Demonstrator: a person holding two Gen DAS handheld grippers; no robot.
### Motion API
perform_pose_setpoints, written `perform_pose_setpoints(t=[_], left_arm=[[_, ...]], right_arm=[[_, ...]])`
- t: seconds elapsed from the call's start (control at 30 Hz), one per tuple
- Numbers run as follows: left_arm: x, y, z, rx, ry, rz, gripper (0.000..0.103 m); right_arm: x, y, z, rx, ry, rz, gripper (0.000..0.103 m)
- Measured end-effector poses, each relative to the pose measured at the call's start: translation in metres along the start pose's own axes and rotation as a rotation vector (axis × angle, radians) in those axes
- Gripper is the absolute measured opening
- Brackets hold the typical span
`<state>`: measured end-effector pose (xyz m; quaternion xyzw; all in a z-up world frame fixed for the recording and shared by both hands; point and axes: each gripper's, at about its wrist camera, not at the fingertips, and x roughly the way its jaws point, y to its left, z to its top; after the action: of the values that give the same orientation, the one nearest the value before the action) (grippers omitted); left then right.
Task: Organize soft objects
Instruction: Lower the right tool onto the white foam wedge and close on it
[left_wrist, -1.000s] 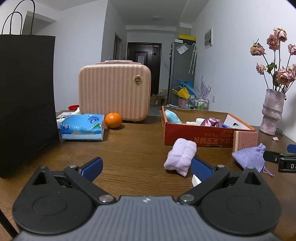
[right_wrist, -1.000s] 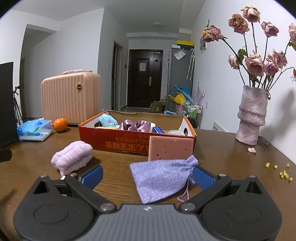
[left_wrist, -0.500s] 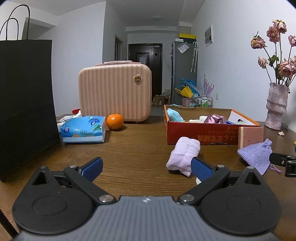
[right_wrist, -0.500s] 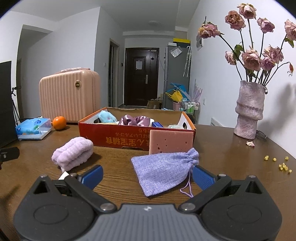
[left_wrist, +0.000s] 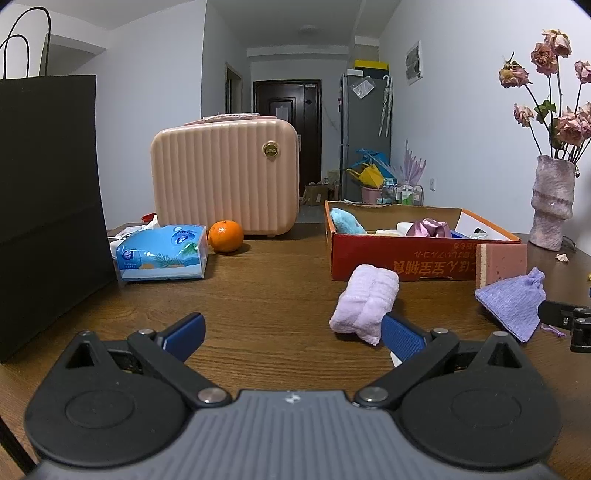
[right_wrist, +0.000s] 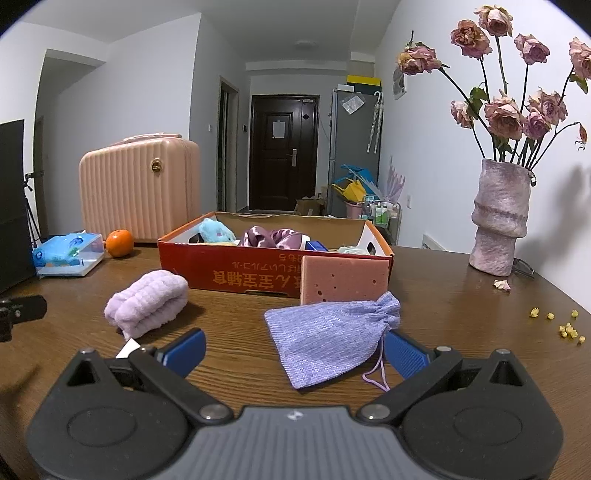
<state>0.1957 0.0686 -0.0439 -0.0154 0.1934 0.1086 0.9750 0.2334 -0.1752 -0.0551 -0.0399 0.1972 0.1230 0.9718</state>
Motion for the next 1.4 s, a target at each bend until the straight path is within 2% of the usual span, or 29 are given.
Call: perform_pose_setpoints(t=[0.37, 0.73, 1.07, 1.27, 1.4], left_arm=[[-0.002, 0.019, 0.004, -0.082, 0.009, -0.009, 0.103], [0.012, 0.039, 0.005, -0.064, 0.03, 0.034, 0.103], [0.018, 0.059, 0.005, -0.066, 0.039, 0.06, 0.103], [0.018, 0.061, 0.004, -0.066, 0.042, 0.054, 0.103], [0.018, 0.06, 0.004, -0.061, 0.043, 0.056, 0.103]], right_arm=[[-0.006, 0.012, -0.005, -0.02, -0.014, -0.002, 0.103], [0.007, 0.052, -0.004, -0.086, -0.017, 0.096, 0.103], [0.043, 0.101, -0.003, -0.128, 0.11, 0.168, 0.102], [0.067, 0.112, -0.004, -0.106, 0.194, 0.185, 0.087], [0.076, 0.113, -0.005, -0.092, 0.237, 0.205, 0.065]])
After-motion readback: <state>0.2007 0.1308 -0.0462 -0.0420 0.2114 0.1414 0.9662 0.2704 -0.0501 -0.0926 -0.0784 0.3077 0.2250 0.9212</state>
